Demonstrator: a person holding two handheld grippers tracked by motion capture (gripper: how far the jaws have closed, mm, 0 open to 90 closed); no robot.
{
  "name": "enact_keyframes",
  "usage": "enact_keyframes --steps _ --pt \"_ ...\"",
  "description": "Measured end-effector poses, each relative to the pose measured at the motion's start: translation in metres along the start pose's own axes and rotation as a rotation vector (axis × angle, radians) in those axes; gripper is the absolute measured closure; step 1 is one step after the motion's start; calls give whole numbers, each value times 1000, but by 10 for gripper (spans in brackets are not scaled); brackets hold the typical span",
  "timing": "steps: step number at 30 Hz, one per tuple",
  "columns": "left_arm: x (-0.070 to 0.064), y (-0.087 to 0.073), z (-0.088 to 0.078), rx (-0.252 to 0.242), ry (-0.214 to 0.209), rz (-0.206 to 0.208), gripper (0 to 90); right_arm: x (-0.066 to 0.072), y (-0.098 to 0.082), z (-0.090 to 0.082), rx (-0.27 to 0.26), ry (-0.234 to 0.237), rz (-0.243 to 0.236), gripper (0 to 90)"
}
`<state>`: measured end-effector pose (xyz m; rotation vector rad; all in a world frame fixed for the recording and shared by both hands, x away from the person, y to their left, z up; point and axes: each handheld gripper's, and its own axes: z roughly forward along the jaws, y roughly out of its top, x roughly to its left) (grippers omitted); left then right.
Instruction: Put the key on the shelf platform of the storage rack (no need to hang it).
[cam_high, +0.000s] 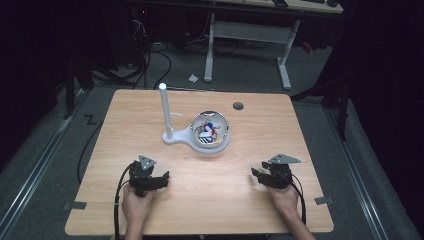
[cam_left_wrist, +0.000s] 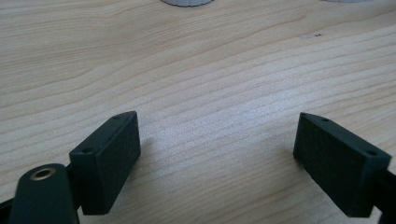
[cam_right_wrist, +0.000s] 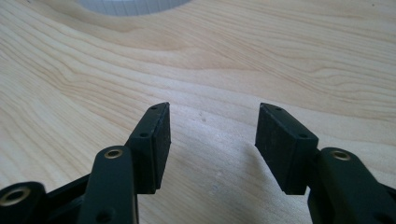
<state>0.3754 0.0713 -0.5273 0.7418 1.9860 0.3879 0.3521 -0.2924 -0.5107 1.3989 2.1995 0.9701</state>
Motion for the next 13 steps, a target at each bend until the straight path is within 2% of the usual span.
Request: enact_keyframes --steps 4,9,13 --pt "0 0 0 0 0 0 151 -1 -3 5 26 -16 -10 443" --pt "0 0 0 -1 1 -1 151 2 -5 6 16 -39 -44 439" --pt "0 0 0 0 0 -1 151 2 -5 6 17 -38 -53 438"
